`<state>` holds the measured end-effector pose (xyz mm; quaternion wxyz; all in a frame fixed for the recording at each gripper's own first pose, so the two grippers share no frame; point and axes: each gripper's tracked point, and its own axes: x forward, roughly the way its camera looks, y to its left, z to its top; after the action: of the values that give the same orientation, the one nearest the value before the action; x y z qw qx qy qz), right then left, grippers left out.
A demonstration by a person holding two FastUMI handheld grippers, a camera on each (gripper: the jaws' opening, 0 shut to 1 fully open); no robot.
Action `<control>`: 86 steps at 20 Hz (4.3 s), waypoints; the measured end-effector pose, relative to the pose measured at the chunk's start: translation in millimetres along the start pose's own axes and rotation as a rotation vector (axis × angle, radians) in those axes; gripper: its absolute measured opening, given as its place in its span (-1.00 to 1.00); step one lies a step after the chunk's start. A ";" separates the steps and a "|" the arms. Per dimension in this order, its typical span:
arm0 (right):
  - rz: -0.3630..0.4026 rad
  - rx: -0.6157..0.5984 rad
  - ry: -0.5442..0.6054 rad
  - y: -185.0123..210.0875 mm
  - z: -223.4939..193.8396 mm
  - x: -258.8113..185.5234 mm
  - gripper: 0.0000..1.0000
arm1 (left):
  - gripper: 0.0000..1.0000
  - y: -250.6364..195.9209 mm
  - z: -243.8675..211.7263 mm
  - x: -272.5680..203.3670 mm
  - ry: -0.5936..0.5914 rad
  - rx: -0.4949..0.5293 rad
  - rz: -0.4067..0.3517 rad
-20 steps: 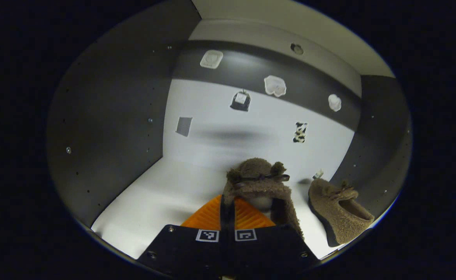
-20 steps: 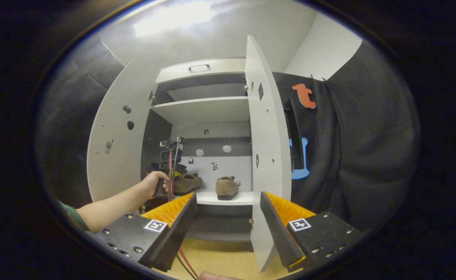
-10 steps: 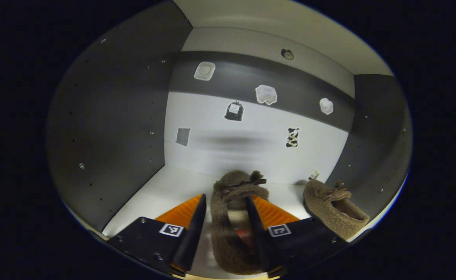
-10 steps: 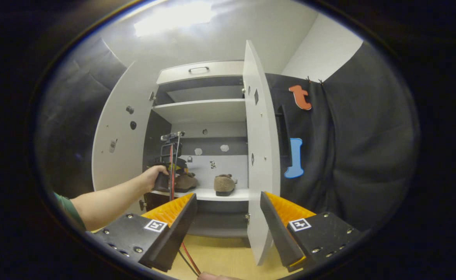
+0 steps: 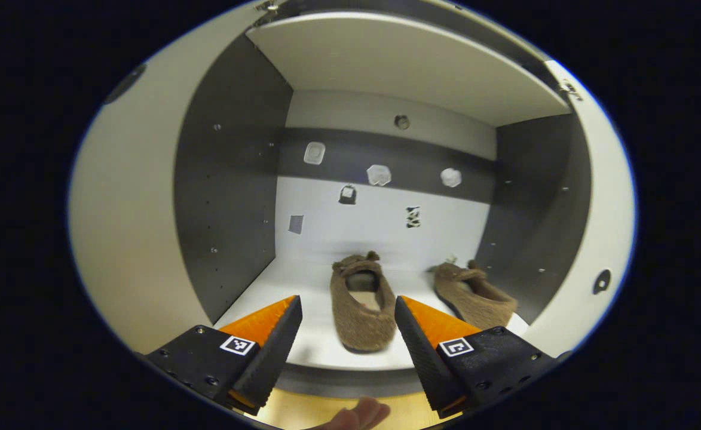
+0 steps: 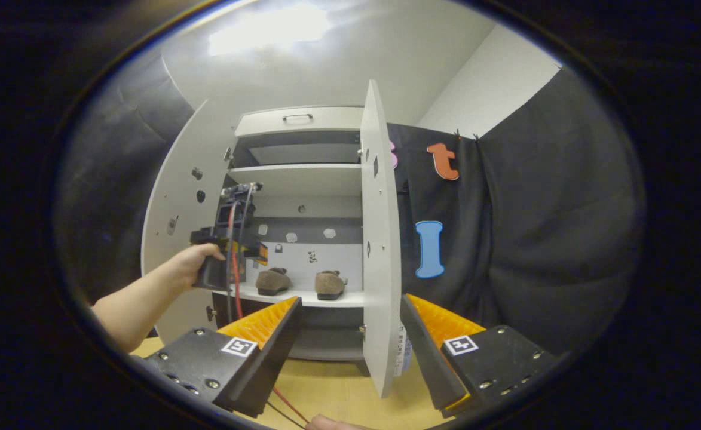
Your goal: Grab one shoe with the right hand and put it into the shoe cabinet, grab the other shoe with the left hand and put it into the shoe cabinet; then close the right door with the right hand and the left door with the left hand.
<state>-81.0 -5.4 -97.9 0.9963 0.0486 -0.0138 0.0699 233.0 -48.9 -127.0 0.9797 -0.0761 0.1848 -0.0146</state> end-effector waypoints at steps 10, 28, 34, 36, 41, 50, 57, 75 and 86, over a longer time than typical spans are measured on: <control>-0.041 -0.035 0.035 -53.9 -8.0 -2.7 0.96 | 0.83 -8.3 8.0 -169.7 -0.197 0.027 -0.137; 0.095 -0.058 0.217 -248.3 38.5 186.1 0.96 | 0.92 2.8 -41.2 -200.4 -0.268 0.027 -0.249; 0.131 -0.081 0.243 -197.5 44.0 218.1 0.96 | 0.91 5.8 -30.8 -233.0 -0.332 0.050 -0.293; 0.154 -0.090 0.280 -176.4 37.1 220.6 0.97 | 0.99 3.8 -31.6 -240.3 -0.341 0.066 -0.308; 0.224 -0.111 0.256 -109.9 47.7 209.1 0.72 | 0.90 8.3 -27.7 -251.4 -0.368 0.086 -0.326; 0.207 -0.127 0.250 -50.5 46.9 204.6 0.72 | 0.91 16.3 -24.4 -257.4 -0.373 0.075 -0.350; 0.176 -0.104 0.223 -11.5 42.0 206.6 0.77 | 0.83 15.0 -31.2 -243.4 -0.349 0.082 -0.332; 0.343 0.062 0.156 53.5 38.2 147.0 0.95 | 0.90 157.9 -33.3 -288.8 -0.307 0.111 -0.065; 0.331 0.031 0.081 23.8 62.4 108.7 0.95 | 0.83 249.9 25.7 -248.6 -0.316 0.063 -0.056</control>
<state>22.0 26.9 -29.8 0.9700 0.0581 0.0196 0.2353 11.0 215.8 -52.5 0.9977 -0.0516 0.0257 -0.0353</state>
